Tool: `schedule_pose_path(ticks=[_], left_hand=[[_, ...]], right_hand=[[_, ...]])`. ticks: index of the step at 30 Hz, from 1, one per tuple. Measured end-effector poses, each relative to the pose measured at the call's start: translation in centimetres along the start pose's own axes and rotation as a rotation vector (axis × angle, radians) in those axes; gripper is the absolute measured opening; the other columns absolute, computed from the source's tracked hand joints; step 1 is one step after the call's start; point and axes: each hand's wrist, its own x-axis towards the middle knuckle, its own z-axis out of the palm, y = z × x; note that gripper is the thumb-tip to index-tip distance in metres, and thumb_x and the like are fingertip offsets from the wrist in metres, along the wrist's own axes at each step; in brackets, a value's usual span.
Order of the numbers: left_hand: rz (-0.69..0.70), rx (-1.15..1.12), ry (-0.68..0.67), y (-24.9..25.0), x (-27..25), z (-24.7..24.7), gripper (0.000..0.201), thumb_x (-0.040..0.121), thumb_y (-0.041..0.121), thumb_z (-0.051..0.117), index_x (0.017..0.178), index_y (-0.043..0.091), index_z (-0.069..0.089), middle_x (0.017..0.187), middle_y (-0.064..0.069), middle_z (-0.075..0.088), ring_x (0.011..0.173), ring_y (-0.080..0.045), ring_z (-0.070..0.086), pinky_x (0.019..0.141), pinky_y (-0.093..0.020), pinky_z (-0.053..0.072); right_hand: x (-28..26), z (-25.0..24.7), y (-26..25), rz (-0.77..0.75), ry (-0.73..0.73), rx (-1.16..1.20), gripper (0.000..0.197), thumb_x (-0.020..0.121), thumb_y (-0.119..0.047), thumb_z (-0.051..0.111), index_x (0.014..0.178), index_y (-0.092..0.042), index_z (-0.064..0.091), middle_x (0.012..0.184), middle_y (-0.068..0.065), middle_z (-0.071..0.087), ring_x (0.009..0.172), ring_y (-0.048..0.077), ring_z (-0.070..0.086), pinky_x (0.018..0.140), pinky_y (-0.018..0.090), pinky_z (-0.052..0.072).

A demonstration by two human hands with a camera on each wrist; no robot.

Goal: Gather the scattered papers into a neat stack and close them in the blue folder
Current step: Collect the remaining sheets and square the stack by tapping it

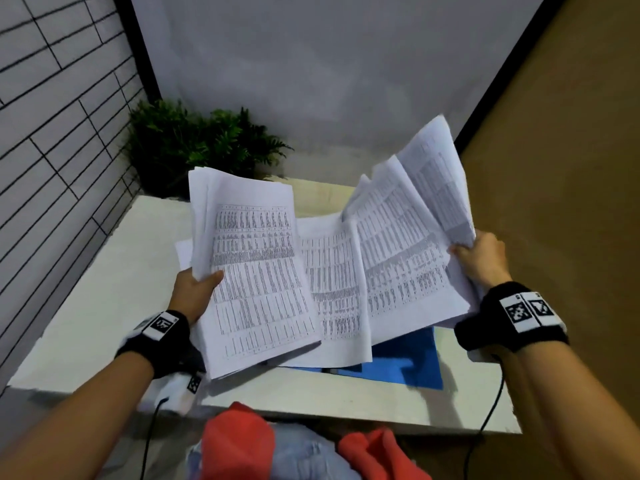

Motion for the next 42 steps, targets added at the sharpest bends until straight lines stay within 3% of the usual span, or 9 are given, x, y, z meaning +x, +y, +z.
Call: schedule_pose_path(ticks=[6, 10, 17, 22, 27, 30, 33, 36, 42], left_hand=[[0.008, 0.013, -0.016, 0.7, -0.3, 1.1, 0.02, 0.084, 0.014, 0.061, 0.074, 0.003, 0.049, 0.057, -0.005, 0.039, 0.056, -0.02, 0.035, 0.052, -0.028, 0.028], [-0.007, -0.019, -0.043, 1.4, -0.9, 2.3, 0.024, 0.084, 0.013, 0.062, 0.068, 0.007, 0.045, 0.057, -0.005, 0.037, 0.053, -0.021, 0.033, 0.049, -0.028, 0.026], [0.0, -0.142, -0.223, 3.9, -2.5, 5.4, 0.02, 0.085, 0.013, 0.061, 0.103, 0.005, 0.058, 0.091, -0.012, 0.062, 0.079, -0.024, 0.059, 0.076, -0.031, 0.043], [0.011, -0.16, -0.334, 4.6, -3.3, 6.2, 0.027, 0.091, 0.009, 0.049, 0.114, -0.003, 0.056, 0.097, -0.013, 0.064, 0.079, -0.025, 0.061, 0.064, -0.028, 0.047], [0.083, -0.253, -0.481, 3.5, -3.3, 4.8, 0.042, 0.082, 0.007, 0.062, 0.123, 0.001, 0.055, 0.121, -0.02, 0.06, 0.105, -0.026, 0.06, 0.097, -0.045, 0.041], [0.097, -1.133, -0.213, 3.5, -6.2, 5.2, 0.057, 0.093, 0.005, 0.036, 0.146, 0.017, 0.017, 0.156, -0.021, -0.002, 0.13, -0.035, 0.031, 0.11, -0.047, 0.014], [-0.008, -0.946, -0.348, 6.9, -7.8, 3.4, 0.056, 0.096, 0.018, -0.002, 0.137, 0.006, 0.034, 0.141, -0.031, 0.038, 0.125, -0.041, 0.044, 0.108, -0.052, 0.021], [-0.158, -0.818, -0.496, 7.1, -3.3, 2.9, 0.069, 0.063, 0.074, 0.04, 0.108, 0.027, 0.06, 0.097, 0.002, 0.075, 0.095, -0.021, 0.067, 0.086, -0.045, 0.048], [0.118, -0.516, -0.415, 6.8, -3.0, 4.3, 0.068, 0.033, 0.031, 0.09, 0.093, 0.016, 0.062, 0.078, 0.006, 0.075, 0.074, -0.008, 0.069, 0.067, -0.02, 0.056]], right_hand=[[-0.1, -5.9, 0.4, -0.001, 0.21, 0.212, 0.02, 0.08, -0.009, 0.064, 0.098, 0.002, 0.065, 0.085, 0.014, 0.063, 0.079, 0.023, 0.059, 0.072, 0.03, 0.042], [-1.8, -7.2, 0.1, 0.03, 0.16, 0.572, 0.011, 0.086, -0.003, 0.057, 0.076, -0.008, 0.056, 0.034, -0.01, 0.056, 0.031, 0.0, 0.051, 0.036, 0.01, 0.038], [-3.5, 2.3, 3.2, 0.215, -0.213, 0.836, 0.027, 0.087, 0.002, 0.054, 0.113, 0.004, 0.055, 0.077, -0.001, 0.074, 0.06, 0.009, 0.069, 0.051, 0.02, 0.055], [-4.1, 7.6, 3.9, 0.358, -0.365, 0.892, 0.046, 0.085, -0.001, 0.059, 0.126, 0.013, 0.045, 0.127, 0.024, 0.056, 0.111, 0.033, 0.059, 0.1, 0.038, 0.045], [-4.0, 9.0, 2.0, 0.264, -0.57, 1.004, 0.063, 0.06, -0.011, 0.081, 0.118, -0.001, 0.057, 0.102, 0.01, 0.071, 0.09, 0.025, 0.069, 0.078, 0.032, 0.058], [-4.1, 9.6, 0.4, 0.223, -0.604, 0.958, 0.043, 0.069, -0.002, 0.073, 0.111, 0.0, 0.06, 0.11, 0.018, 0.067, 0.081, 0.018, 0.071, 0.078, 0.031, 0.058], [-3.9, 9.4, -0.2, 0.221, -0.54, 0.947, 0.038, 0.08, 0.011, 0.059, 0.118, 0.008, 0.055, 0.11, 0.016, 0.067, 0.078, 0.017, 0.071, 0.078, 0.03, 0.057], [-3.7, 9.5, 0.2, 0.174, -0.488, 0.973, 0.043, 0.08, 0.011, 0.058, 0.122, 0.004, 0.053, 0.12, 0.019, 0.061, 0.096, 0.025, 0.067, 0.089, 0.037, 0.054], [-4.3, 9.0, -1.0, -0.017, -0.32, 1.016, 0.044, 0.053, -0.012, 0.08, 0.094, -0.014, 0.063, 0.086, -0.007, 0.074, 0.079, 0.008, 0.071, 0.078, 0.025, 0.057]])
